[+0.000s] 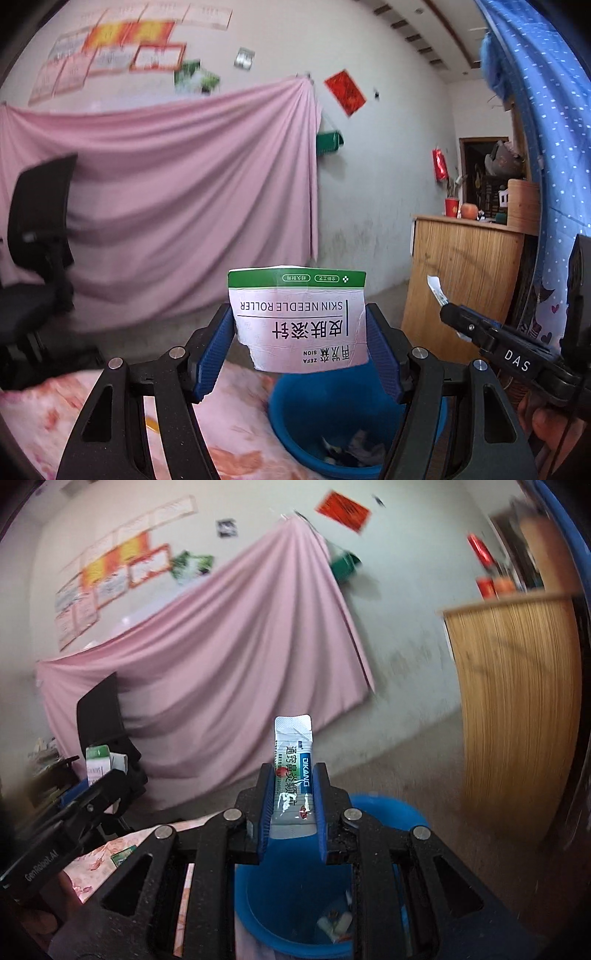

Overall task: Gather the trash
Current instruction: 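Lift the packet and white sachet and carry them over the blue basin, then open both tools to drop the packet and sachet into the basin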

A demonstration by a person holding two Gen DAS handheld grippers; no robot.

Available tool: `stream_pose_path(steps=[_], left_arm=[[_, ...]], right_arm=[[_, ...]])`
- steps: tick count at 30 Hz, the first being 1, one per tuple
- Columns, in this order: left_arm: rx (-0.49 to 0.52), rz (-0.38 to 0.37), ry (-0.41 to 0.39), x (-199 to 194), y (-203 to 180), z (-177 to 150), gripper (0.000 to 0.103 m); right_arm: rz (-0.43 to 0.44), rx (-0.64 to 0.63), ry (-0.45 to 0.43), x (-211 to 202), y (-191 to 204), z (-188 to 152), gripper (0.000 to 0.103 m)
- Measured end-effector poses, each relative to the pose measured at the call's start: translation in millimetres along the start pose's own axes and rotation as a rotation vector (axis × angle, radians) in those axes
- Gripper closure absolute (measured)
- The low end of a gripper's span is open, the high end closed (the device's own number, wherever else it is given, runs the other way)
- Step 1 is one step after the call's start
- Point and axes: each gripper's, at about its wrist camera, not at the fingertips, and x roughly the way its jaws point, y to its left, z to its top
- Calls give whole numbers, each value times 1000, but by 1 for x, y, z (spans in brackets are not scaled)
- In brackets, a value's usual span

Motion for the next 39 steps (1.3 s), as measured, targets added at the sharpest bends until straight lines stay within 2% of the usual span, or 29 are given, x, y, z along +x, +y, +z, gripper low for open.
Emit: stream_pose_path(steps=[10, 14, 16, 19, 28, 39], left_arm=[[-9, -18, 248, 58, -8, -6, 39], [-51, -40, 365, 79, -3, -12, 37], [-87, -40, 395, 84, 2, -14, 37], [-124, -31, 406, 85, 8, -14, 37], [-118, -26, 430, 78, 12, -17, 36], [-114, -3, 402, 66, 17, -16, 36]], right_arm=[[-10, 49, 143, 28, -15, -15, 58], [-23, 60, 204, 42, -18, -21, 57], [-21, 69, 231, 48, -20, -25, 57], [-17, 81, 252, 51, -21, -27, 57], [-29, 79, 246, 50, -21, -25, 52], [-42, 70, 211, 38, -22, -16, 47]])
